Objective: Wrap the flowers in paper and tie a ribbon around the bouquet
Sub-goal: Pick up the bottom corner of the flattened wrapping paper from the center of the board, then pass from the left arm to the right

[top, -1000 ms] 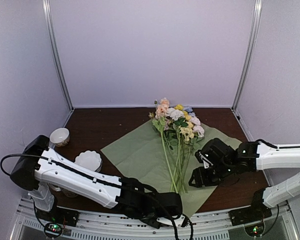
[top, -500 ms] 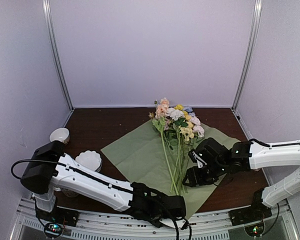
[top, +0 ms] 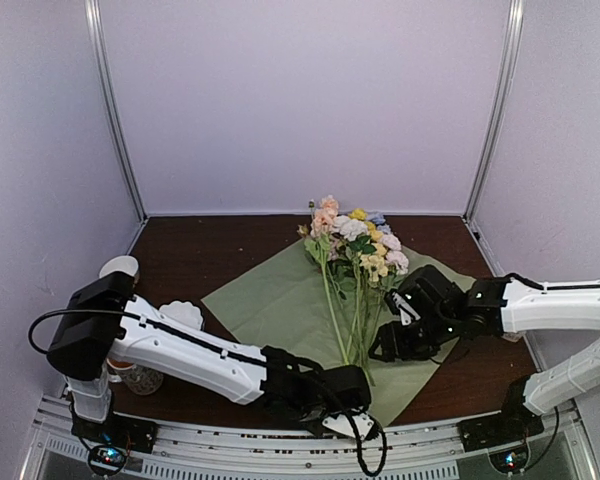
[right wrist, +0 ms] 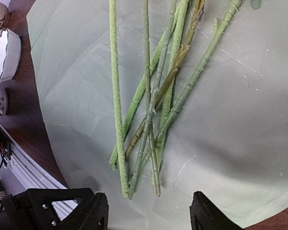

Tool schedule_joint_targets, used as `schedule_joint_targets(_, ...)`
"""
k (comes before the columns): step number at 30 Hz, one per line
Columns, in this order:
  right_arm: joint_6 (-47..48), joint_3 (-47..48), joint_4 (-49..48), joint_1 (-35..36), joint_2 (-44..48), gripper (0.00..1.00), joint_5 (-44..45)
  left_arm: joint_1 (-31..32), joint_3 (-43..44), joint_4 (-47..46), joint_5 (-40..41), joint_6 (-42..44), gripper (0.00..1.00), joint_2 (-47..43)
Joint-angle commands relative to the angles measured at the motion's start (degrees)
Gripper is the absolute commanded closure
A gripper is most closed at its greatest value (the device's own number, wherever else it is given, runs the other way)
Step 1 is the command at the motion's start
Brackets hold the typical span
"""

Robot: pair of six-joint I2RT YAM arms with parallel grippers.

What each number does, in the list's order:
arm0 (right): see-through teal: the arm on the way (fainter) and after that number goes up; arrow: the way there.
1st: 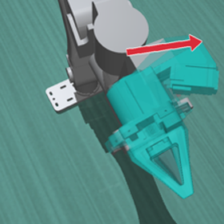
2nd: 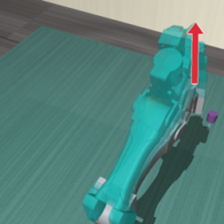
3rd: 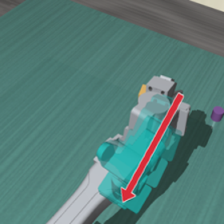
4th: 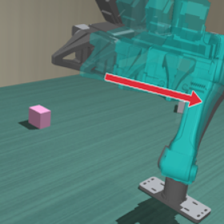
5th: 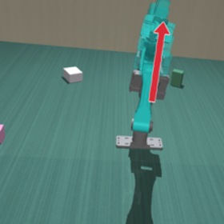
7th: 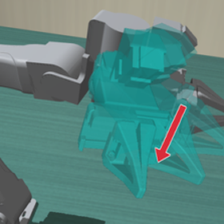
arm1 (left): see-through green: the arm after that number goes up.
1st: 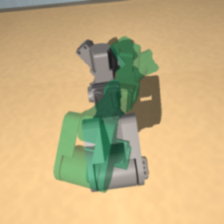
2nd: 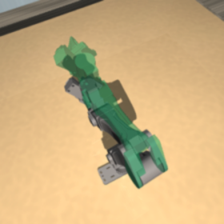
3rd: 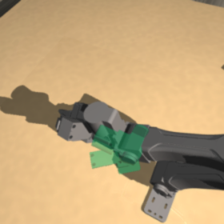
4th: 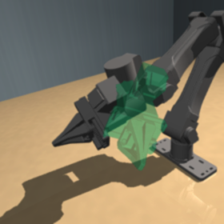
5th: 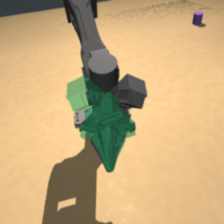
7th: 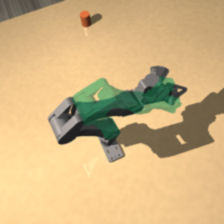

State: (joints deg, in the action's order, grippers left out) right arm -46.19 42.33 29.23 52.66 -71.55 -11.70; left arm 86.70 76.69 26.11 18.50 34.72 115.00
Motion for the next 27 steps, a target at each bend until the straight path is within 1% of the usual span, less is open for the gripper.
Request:
schedule_joint_targets(1,1.52,-1.32,-3.62,-2.08,0.13,0.4,-3.54,-2.58,-1.9,-5.81,-4.0,-1.77,0.82,-4.87)
schedule_joint_targets(3,2.35,-0.66,-3.38,-3.15,-0.83,0.4,-4.76,-3.79,-1.68,-5.52,-5.07,-2.79,0.95,-5.24)
schedule_joint_targets(4,3.17,-0.2,-3.17,-3.4,-0.94,0.4,-5.25,-4.26,-1.56,-5.3,-5.58,-3.13,1.0,-5.34)
schedule_joint_targets(6,5.5,0.75,-2.51,-3.68,-0.28,0.39,-6.37,-5.23,-1.45,-4.89,-7.41,-3.76,1.0,-6.12)
schedule_joint_targets(8,8.03,2.02,-0.32,-4.08,1.37,0.37,-6.37,-6.72,-1.45,-4.48,-11.25,-4.37,1.0,-7.38)
schedule_joint_targets(10,10.84,3.21,1.43,-4.98,3.51,0.35,-6.38,-8.95,-1.18,-3.72,-16.95,-5.27,1.0,-8.6)
schedule_joint_targets(13,18.05,5.08,1.63,-5.55,6.27,0.33,-6.94,-13.14,-0.16,-2.85,-26.12,-6.97,1.0,-9.03)
schedule_joint_targets(17,26.85,6.03,1.76,-5.7,8.51,0.33,-6.98,-16.9,1.08,-2.7,-33.17,-9.12,1.0,-8.35)
schedule_joint_targets(20,30.88,4.51,1.24,-6.15,11.66,0.33,-7.16,-19.58,1.01,-3.03,-38.97,-10.5,1.0,-8.24)
schedule_joint_targets(22,31.93,1.9,-1.53,-6.17,14.9,0.33,-8.66,-20.81,0.88,-3.41,-42.14,-11.05,1.0,-7.93)
schedule_joint_targets(23,31.99,-0.27,-4.17,-6.17,17.0,0.32,-10.97,-21.26,0.92,-3.51,-43.03,-11.23,1.0,-7.62)
schedule_joint_targets(25,30.39,-5.89,-11.09,-6.09,20.95,0.32,-13.0,-21.92,1.13,-3.24,-44.14,-11.38,1.0,-6.81)
schedule_joint_targets(27,28.56,-11.82,-17.41,-5.62,25.0,0.35,-12.47,-22.45,0.69,-3.46,-44.94,-11.7,1.0,-6.28)
